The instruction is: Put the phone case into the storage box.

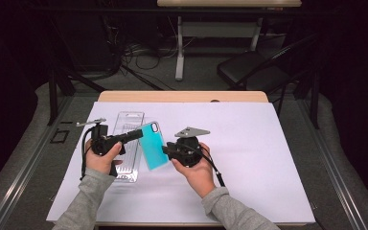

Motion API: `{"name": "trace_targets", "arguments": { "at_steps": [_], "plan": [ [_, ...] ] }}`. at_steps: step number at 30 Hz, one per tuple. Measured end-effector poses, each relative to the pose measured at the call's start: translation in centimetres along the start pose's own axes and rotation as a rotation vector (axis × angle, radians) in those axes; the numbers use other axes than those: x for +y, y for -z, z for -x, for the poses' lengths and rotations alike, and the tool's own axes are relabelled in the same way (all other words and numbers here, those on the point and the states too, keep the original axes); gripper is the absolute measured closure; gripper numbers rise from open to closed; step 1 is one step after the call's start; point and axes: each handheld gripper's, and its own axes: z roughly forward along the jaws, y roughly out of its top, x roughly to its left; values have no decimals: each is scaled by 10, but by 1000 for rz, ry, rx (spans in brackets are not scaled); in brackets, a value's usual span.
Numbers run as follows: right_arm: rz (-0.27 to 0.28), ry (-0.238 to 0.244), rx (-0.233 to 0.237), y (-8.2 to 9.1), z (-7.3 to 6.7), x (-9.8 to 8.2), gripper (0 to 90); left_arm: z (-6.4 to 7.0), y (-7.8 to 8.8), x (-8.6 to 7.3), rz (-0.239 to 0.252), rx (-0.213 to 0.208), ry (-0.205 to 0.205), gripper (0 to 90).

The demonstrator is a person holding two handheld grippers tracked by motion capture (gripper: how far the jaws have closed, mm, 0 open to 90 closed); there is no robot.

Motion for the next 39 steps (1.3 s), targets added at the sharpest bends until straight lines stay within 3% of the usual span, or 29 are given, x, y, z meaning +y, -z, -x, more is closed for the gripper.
{"name": "trace_targets", "arguments": {
  "at_steps": [9,17,32,39],
  "plan": [
    [5,-1,11,12,2,1,574,1,3,1,4,-11,-18,813],
    [30,51,23,23,-1,3,460,2,7,3,14,-25,-33,814],
    [19,92,55,38,-7,3,339,6,12,6,7,-56,-73,814],
    [-5,107,73,40,-10,1,337,9,13,6,2,-56,-88,814]
  ]
}}
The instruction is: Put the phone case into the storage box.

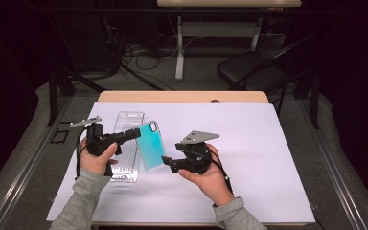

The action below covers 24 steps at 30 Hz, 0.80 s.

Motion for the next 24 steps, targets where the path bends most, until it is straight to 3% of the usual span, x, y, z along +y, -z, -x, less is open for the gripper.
{"name": "trace_targets", "arguments": {
  "at_steps": [9,24],
  "plan": [
    [-3,-5,27,1,0,-3,384,0,0,0,-14,-16,-18,814],
    [8,-31,53,10,9,-10,372,4,-4,-1,-38,-48,-30,814]
  ]
}}
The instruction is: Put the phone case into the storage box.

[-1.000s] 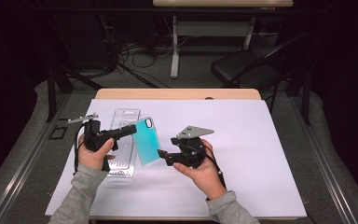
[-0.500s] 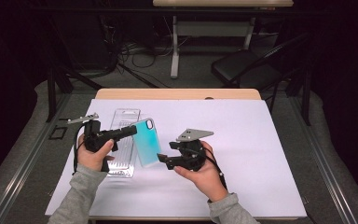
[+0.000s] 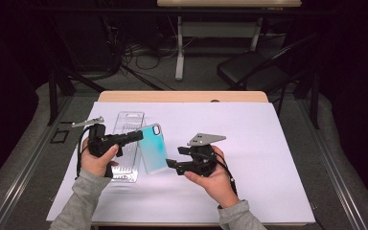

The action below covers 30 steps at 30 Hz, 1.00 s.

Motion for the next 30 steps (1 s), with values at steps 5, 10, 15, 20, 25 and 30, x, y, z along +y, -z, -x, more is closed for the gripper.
{"name": "trace_targets", "arguments": {
  "at_steps": [5,10,15,20,25,30],
  "plan": [
    [-4,-2,3,2,1,-2,361,1,-2,-1,-10,-7,-9,814],
    [2,-11,16,3,1,-3,359,3,-4,-1,-20,-21,-15,814],
    [4,-24,31,2,1,-5,373,5,-4,-1,-24,-42,-24,814],
    [6,-42,56,3,4,-7,402,7,-5,-1,-28,-68,-33,814],
    [9,-64,80,4,6,-8,438,8,-7,-2,-40,-82,-40,814],
    [14,-86,108,4,9,-9,485,9,-10,-3,-51,-97,-41,814]
  ]
}}
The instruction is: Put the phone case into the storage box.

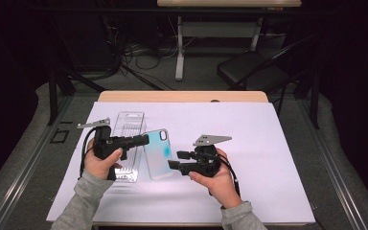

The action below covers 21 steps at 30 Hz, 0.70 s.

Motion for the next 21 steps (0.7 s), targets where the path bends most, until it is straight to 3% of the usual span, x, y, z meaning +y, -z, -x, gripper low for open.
{"name": "trace_targets", "arguments": {
  "at_steps": [12,21],
  "plan": [
    [-9,-33,32,-2,4,-3,562,1,-4,-2,-15,-14,7,814],
    [-8,-36,30,-3,6,-4,621,2,-8,-4,-27,-19,7,814]
  ]
}}
